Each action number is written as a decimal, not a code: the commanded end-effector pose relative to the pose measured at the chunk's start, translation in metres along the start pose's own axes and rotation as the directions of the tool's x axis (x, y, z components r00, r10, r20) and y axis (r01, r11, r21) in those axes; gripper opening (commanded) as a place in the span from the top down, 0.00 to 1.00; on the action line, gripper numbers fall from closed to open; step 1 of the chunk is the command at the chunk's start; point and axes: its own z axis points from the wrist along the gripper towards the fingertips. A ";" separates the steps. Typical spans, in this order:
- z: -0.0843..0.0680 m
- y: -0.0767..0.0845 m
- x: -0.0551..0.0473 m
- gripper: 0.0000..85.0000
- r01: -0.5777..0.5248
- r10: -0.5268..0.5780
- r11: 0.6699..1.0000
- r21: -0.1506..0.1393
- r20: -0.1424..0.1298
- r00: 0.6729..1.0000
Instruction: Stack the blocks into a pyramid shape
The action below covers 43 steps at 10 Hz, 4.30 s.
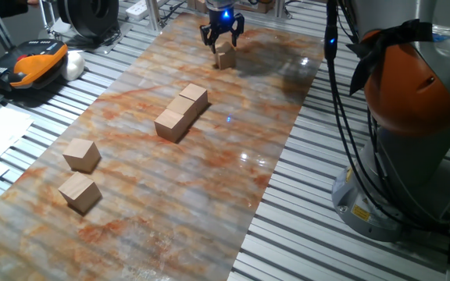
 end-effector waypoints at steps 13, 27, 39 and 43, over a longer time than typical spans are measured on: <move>0.006 0.002 0.000 0.20 -0.008 0.005 0.999 -0.046 -0.062 0.998; 0.010 0.004 0.000 0.60 0.036 -0.038 0.999 -0.035 -0.055 0.998; -0.035 0.011 0.020 1.00 0.026 -0.033 0.996 -0.084 -0.085 0.996; -0.049 0.031 0.039 1.00 -0.039 0.030 0.996 -0.081 -0.101 0.994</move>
